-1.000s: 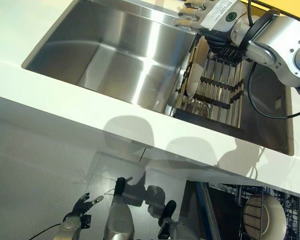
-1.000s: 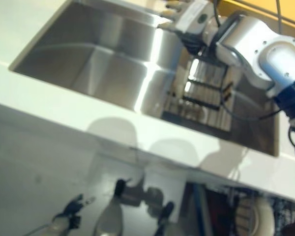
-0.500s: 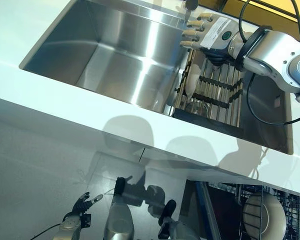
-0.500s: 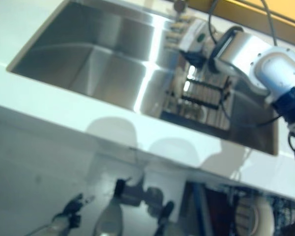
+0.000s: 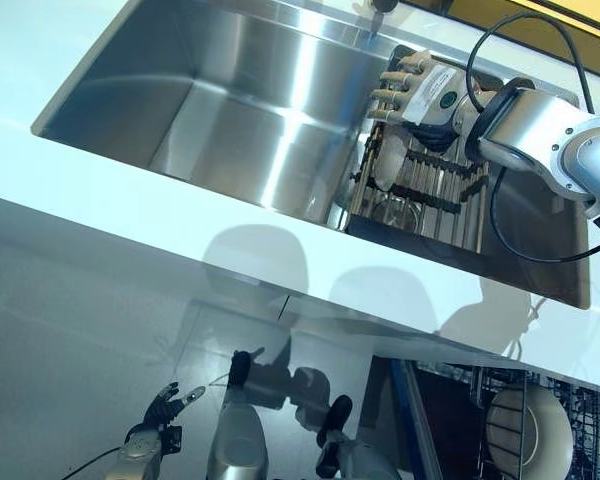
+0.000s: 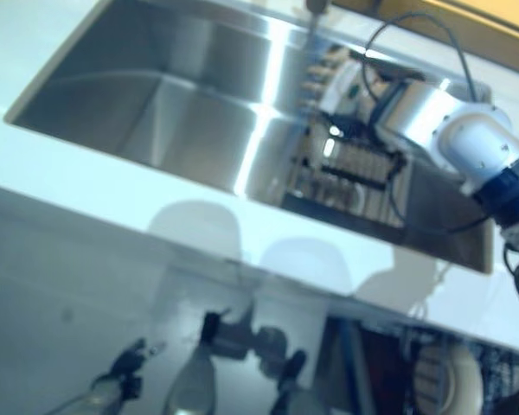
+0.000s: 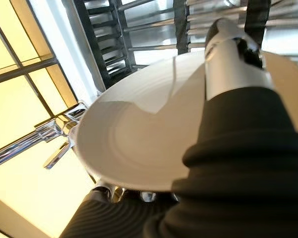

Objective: Take plates into dishwasher

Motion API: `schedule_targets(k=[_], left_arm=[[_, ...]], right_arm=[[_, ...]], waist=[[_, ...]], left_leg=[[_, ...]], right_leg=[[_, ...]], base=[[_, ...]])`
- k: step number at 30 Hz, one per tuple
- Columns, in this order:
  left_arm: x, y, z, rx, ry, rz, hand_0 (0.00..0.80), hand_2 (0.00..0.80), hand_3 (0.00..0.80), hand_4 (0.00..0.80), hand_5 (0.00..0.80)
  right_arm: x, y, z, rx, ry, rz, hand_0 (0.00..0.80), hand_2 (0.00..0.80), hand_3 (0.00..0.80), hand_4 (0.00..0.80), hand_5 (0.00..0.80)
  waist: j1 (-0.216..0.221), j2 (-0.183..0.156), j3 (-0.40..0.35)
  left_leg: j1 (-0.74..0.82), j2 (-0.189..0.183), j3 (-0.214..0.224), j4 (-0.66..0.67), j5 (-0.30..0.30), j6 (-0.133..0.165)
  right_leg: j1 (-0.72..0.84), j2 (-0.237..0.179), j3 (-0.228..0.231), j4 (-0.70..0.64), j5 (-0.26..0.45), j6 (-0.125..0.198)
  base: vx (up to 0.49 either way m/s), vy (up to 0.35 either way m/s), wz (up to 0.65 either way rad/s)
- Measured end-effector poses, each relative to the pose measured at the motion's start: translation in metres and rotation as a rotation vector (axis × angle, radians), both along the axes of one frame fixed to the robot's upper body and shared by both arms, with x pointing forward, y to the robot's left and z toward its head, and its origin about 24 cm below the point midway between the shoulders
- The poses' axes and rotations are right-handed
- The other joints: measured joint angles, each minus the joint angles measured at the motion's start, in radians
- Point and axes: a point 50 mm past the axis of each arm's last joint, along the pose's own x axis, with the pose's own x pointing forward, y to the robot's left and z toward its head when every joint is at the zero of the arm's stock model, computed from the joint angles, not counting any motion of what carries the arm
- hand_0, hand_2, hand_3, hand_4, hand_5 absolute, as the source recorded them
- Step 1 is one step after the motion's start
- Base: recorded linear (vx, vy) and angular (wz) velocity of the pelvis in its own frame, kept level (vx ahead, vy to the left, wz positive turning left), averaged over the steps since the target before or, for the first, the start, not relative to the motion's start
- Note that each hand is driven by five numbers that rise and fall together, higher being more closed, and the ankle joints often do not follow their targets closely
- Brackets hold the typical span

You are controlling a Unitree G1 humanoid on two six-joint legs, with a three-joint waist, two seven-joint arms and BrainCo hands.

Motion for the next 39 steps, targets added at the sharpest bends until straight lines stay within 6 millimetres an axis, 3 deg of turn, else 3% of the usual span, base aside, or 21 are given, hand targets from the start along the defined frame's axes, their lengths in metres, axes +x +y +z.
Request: schedule_targets(k=[2, 3, 15, 23, 35, 39], left_arm=[[0.001, 0.0, 0.0, -0.006, -0.009, 0.007, 0.0, 0.0, 0.0, 0.0, 0.0], [0.002, -0.001, 0.001, -0.017, -0.018, 0.018, 0.0, 0.0, 0.0, 0.0, 0.0], [0.004, 0.001, 0.004, -0.049, -0.054, 0.073, 0.0, 0.0, 0.0, 0.0, 0.0], [0.006, 0.001, 0.005, -0.048, -0.063, 0.076, 0.0, 0.0, 0.0, 0.0, 0.0], [0.003, -0.004, 0.001, -0.04, -0.056, 0.092, 0.0, 0.0, 0.0, 0.0, 0.0], [-0.009, -0.004, -0.005, -0.037, -0.014, 0.115, 0.0, 0.0, 0.0, 0.0, 0.0]], right_arm=[[0.001, -0.001, 0.0, -0.018, -0.011, -0.008, 0.458, 0.458, 0.458, 0.458, 0.458], [0.002, -0.002, 0.0, -0.036, -0.023, -0.018, 0.8, 0.8, 0.8, 0.8, 0.8], [0.006, -0.003, 0.004, -0.062, -0.096, -0.006, 0.8, 0.8, 0.8, 0.8, 0.8], [0.007, -0.016, 0.008, -0.049, -0.122, -0.02, 0.8, 0.8, 0.8, 0.8, 0.8], [-0.006, -0.043, 0.053, 0.161, -0.292, -0.06, 0.8, 0.8, 0.8, 0.8, 0.8], [-0.011, -0.052, 0.063, 0.192, -0.333, -0.08, 0.8, 0.8, 0.8, 0.8, 0.8]], waist=[[0.0, -0.002, 0.002], [0.001, -0.002, 0.004], [0.001, 0.005, 0.01], [0.0, 0.004, 0.01], [-0.039, -0.012, -0.006], [-0.057, -0.028, -0.063]], left_leg=[[-0.002, 0.0, 0.0, 0.0, 0.0, 0.0], [-0.004, 0.0, 0.0, 0.0, 0.0, 0.0], [-0.021, 0.0, 0.0, 0.0, 0.001, 0.0], [-0.015, 0.0, 0.001, 0.0, 0.001, 0.0], [0.075, 0.007, 0.038, -0.001, -0.004, -0.001], [0.098, 0.008, 0.056, -0.001, -0.013, -0.001]], right_leg=[[-0.001, 0.0, 0.0, 0.0, 0.0, 0.0], [-0.004, 0.0, 0.0, 0.0, 0.0, 0.0], [-0.02, 0.0, -0.001, 0.0, 0.0, 0.0], [-0.015, 0.0, -0.001, 0.0, 0.0, 0.0], [0.057, 0.002, 0.029, 0.0, 0.0, 0.0], [0.069, 0.001, 0.045, -0.001, -0.001, -0.001]], base=[[-0.015, 0.008, 0.0], [-0.041, 0.015, 0.01], [-0.013, 0.001, 0.0], [0.0, 0.0, 0.0], [0.027, -0.007, -0.06], [0.066, 0.0, -0.15]])
